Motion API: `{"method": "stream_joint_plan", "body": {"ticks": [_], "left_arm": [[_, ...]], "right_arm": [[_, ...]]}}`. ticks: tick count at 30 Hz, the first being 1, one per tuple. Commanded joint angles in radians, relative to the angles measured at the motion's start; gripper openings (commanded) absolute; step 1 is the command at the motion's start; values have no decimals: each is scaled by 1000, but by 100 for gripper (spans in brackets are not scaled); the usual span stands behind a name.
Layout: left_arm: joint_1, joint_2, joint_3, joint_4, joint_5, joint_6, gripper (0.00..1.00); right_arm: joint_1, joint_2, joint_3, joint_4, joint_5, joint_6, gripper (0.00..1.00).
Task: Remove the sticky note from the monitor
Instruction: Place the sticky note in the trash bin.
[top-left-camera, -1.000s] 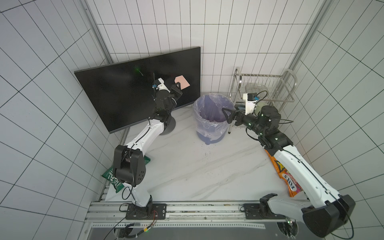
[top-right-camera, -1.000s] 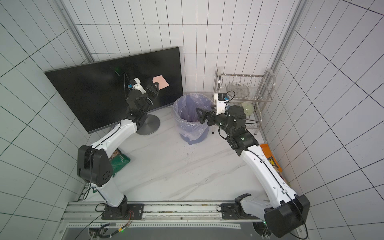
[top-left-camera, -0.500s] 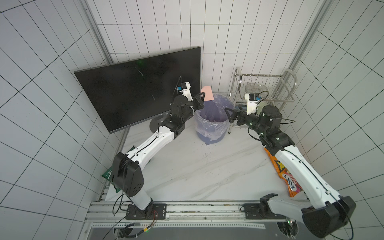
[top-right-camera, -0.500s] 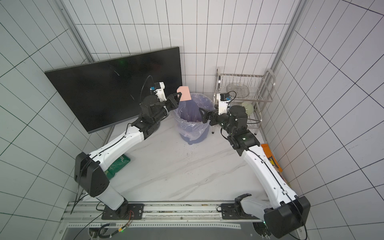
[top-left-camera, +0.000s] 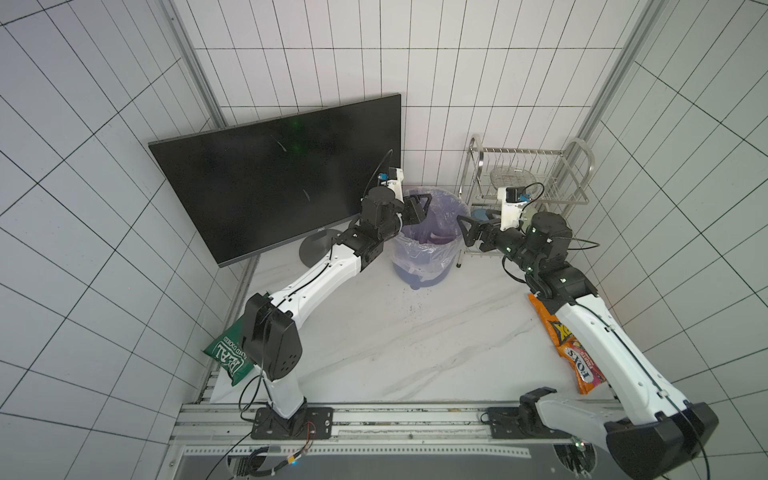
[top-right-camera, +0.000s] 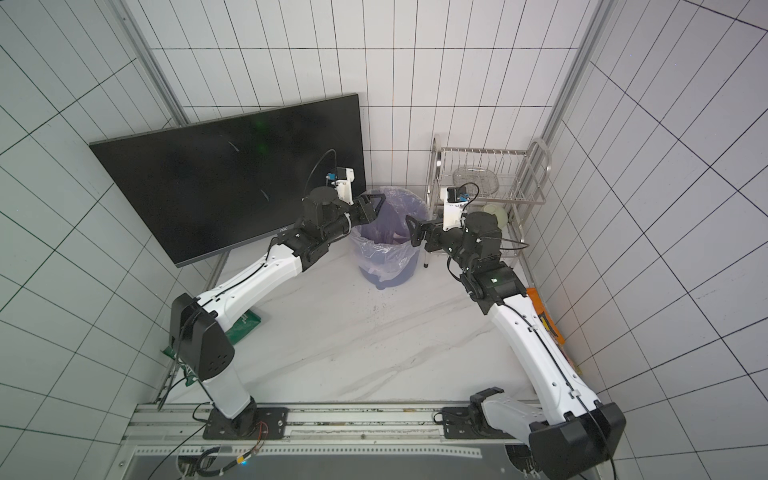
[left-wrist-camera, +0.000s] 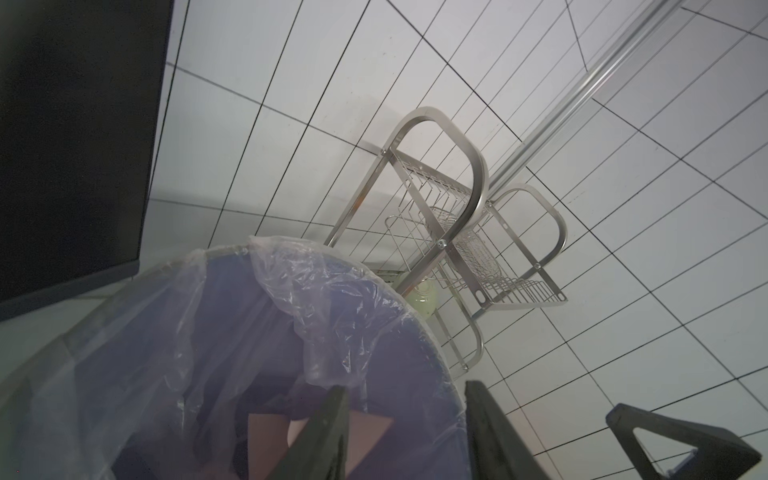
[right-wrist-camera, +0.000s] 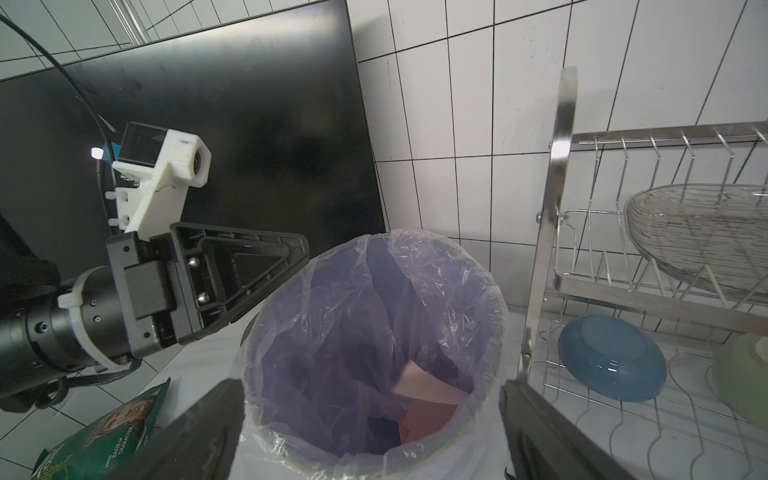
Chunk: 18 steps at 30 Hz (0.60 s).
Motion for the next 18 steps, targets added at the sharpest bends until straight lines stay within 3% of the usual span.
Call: {"method": "stream_joint_plan", "body": {"ticks": [1,9,14,16,18], "left_arm": [[-3,-11,39,-51,13,44,57],[67,-141,40,-227,3,189,91],[196,-283,-65,-297,-28,231,99],[235,-357,-138,-306,-87,257,99],[247,-440,-246,-291,-222,280,99]], "right_arm": [[-11,-10,34,-12,15,-11,99],[-69,-6,47,-61,11,-29,99],[-229,-31,-3,-84,-14,-10,99],[-299,-50,-50,-87,-28,8,99],[-346,-82,-97,-98,-18,13,99]]}}
